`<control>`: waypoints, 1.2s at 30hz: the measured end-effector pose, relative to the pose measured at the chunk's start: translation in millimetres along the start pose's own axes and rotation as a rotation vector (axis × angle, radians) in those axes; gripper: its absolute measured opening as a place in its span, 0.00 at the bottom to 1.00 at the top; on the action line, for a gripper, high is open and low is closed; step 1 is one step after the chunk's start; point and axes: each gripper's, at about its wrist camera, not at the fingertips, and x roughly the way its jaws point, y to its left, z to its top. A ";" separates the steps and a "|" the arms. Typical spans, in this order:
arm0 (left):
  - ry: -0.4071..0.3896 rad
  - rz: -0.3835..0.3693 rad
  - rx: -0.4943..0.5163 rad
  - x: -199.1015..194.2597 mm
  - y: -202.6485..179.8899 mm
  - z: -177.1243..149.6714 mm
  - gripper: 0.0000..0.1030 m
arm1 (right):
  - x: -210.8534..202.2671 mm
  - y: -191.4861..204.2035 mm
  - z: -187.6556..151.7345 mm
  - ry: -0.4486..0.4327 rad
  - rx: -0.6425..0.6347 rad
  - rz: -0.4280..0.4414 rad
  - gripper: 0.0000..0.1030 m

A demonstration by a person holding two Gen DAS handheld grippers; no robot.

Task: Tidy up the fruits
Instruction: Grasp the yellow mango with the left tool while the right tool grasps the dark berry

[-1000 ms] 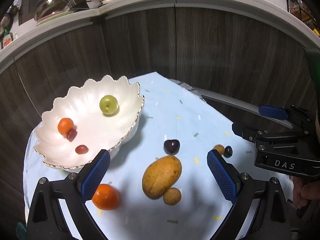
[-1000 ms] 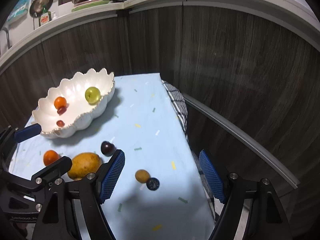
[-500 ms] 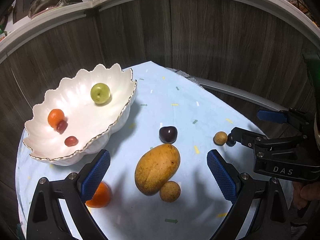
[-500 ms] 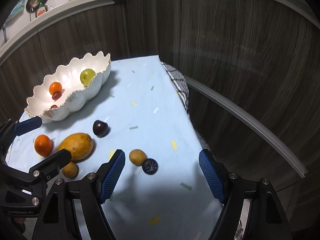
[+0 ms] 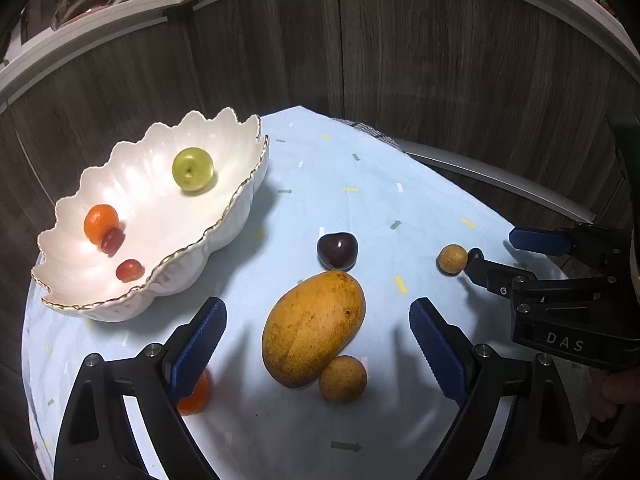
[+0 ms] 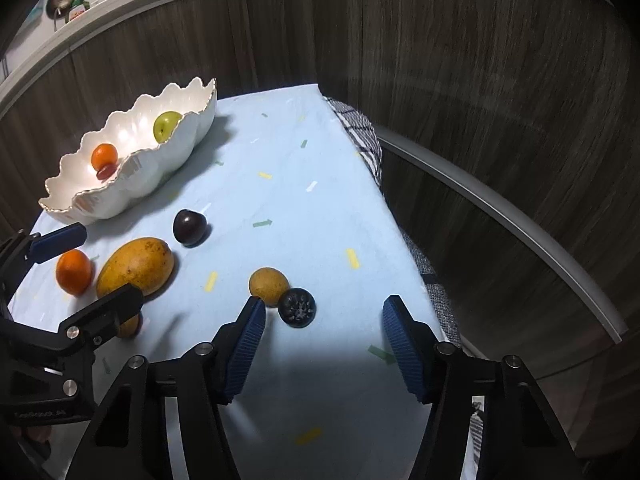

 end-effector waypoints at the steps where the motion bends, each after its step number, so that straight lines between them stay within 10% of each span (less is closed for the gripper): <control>1: 0.001 0.001 0.000 0.8 -0.2 -0.4 0.90 | 1.2 0.0 -0.4 0.001 -0.001 0.001 0.57; 36: 0.064 -0.036 -0.051 32.5 2.7 -4.7 0.56 | 14.8 16.7 0.8 -0.024 -0.055 0.027 0.20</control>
